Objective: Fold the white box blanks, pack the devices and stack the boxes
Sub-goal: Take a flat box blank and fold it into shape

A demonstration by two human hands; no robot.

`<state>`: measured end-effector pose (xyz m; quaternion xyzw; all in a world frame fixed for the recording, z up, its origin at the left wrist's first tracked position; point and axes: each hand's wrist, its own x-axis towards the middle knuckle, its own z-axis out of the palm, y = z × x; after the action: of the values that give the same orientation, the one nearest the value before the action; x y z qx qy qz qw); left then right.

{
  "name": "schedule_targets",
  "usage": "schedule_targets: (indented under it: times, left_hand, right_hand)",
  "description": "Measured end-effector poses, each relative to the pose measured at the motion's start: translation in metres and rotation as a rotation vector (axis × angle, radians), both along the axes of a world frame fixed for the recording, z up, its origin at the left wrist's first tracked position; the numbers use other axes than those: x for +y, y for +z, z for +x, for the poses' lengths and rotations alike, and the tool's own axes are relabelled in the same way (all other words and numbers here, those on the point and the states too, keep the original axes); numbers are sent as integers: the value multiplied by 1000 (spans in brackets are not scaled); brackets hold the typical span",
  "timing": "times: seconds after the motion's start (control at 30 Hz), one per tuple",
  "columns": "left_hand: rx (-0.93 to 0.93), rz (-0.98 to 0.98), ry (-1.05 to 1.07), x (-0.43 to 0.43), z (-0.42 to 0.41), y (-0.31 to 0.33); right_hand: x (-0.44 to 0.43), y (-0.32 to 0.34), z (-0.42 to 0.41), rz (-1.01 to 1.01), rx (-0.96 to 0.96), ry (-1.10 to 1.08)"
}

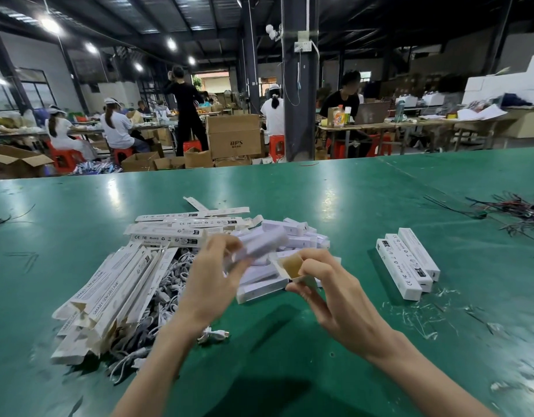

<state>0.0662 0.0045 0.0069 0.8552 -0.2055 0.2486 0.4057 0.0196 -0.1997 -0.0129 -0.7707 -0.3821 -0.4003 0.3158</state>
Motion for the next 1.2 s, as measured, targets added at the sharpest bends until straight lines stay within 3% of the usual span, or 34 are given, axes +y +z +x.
schedule_targets:
  times: [0.1,0.17,0.3,0.43,0.67,0.9,1.2]
  left_hand:
    - [-135,-383,-92,9,-18,25]
    - [-206,-481,-186,13,-31,34]
    - [-252,-370,-280,6,-42,37]
    - [-289,-257,-174,-5,-43,33]
    - [-292,-259,-119,-10,-41,31]
    - [-257,-224,-191,-3,-37,28]
    - [-196,-228,-240,6,-31,28]
  right_hand:
    - [-1,1,0,-25,-21,-33]
    - [-3,2,2,-42,-44,-102]
    - [-9,4,7,-50,-81,-189]
    - [-15,1,11,-77,-97,-214]
    - [-16,0,10,-166,-98,-233]
    - [-17,0,9,-157,-40,-197]
    - [-7,0,2,-303,-89,-195]
